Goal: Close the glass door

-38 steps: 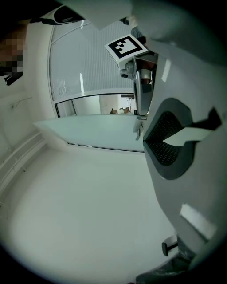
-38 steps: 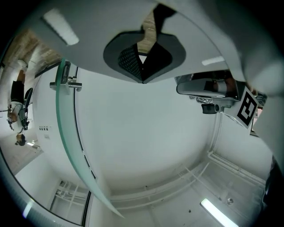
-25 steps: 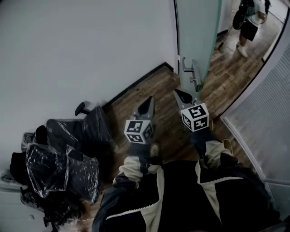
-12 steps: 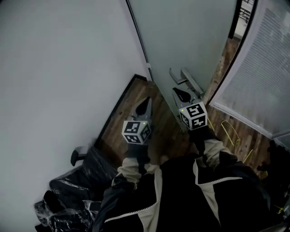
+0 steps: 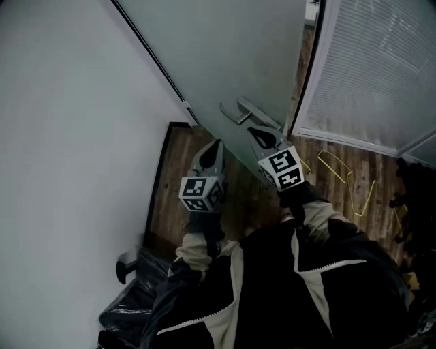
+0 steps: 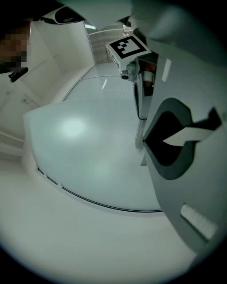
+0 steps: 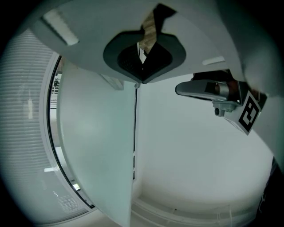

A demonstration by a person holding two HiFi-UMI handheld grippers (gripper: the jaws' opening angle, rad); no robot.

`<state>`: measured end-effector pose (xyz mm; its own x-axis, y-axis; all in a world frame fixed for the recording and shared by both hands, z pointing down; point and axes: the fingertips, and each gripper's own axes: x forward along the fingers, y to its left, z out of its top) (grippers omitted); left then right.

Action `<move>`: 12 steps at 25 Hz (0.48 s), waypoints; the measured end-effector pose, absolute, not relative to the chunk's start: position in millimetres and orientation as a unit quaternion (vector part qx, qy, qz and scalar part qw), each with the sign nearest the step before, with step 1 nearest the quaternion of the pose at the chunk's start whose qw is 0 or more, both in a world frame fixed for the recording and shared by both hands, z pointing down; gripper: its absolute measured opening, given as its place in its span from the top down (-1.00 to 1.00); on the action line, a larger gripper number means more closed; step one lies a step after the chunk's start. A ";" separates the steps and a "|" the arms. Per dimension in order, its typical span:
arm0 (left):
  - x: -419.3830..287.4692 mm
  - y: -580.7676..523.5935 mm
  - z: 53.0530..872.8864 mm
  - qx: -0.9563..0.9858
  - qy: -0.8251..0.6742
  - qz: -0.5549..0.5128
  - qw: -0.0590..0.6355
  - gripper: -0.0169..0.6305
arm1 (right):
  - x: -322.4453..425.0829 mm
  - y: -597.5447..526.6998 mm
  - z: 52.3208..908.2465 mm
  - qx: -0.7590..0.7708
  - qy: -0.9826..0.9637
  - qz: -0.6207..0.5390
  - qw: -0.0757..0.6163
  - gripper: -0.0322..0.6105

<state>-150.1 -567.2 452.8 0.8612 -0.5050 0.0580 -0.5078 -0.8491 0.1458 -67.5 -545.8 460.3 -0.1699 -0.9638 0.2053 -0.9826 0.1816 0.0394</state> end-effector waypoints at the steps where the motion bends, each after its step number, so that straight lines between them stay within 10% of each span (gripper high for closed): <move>1: -145.7 -567.4 452.8 0.962 -0.260 0.009 0.084 0.94 | -64.7 -545.7 460.5 0.637 -0.763 0.053 0.094 0.89; 12: -136.2 -558.9 449.9 0.970 -0.229 0.008 0.078 0.94 | -65.1 -538.4 460.9 0.649 -0.748 0.027 0.135 0.89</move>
